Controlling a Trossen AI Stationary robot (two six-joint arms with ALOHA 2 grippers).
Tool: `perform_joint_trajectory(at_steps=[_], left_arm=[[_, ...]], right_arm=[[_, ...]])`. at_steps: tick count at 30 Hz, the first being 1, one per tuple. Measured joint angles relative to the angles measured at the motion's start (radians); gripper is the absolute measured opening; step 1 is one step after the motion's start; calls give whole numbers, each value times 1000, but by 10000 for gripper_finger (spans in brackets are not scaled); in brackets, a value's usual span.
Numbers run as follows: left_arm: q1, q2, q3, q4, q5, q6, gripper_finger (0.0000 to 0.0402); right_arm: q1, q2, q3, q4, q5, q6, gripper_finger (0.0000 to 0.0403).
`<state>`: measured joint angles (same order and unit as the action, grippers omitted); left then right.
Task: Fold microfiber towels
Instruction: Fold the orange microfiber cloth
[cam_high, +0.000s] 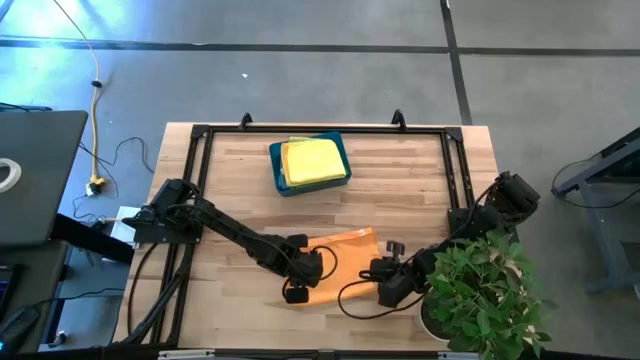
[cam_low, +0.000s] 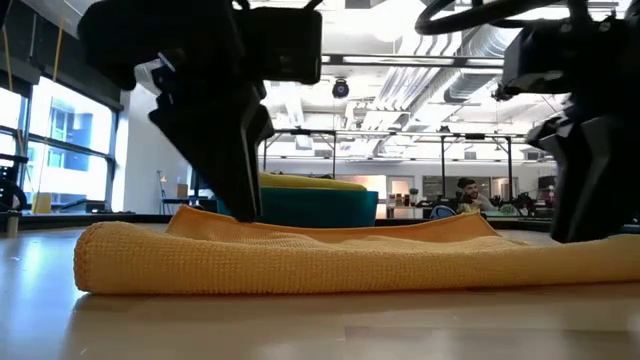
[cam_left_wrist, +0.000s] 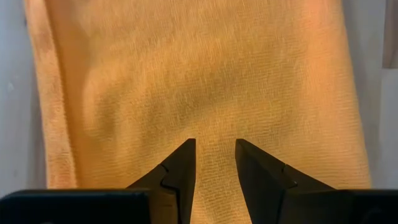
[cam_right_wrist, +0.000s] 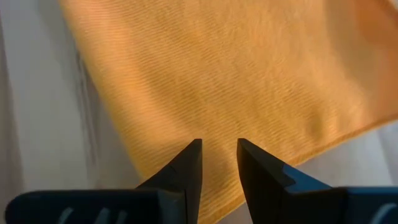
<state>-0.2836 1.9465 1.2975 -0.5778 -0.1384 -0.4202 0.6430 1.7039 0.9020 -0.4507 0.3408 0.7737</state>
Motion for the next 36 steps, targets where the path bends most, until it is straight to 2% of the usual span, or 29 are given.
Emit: perform_joint_trajectory(at_steps=[10,17,22,27,32,36], left_arm=[[-7,5,-27,11,-4,-22,102],[-18,49,-27,22,3,-26,102],[-23,58,-24,28,18,-81,102],[-38,60,-24,67,23,-216,102],[-49,63,-26,133,41,-389,102],[-52,68,-27,218,91,-425,102]], right_arm=[[27,13,0,4,-24,135,94],[27,56,5,10,-35,140,94],[20,59,5,-21,26,46,94],[-12,60,2,-63,110,-139,94],[-74,62,0,-142,186,-261,94],[-130,62,-1,-222,248,-326,94]])
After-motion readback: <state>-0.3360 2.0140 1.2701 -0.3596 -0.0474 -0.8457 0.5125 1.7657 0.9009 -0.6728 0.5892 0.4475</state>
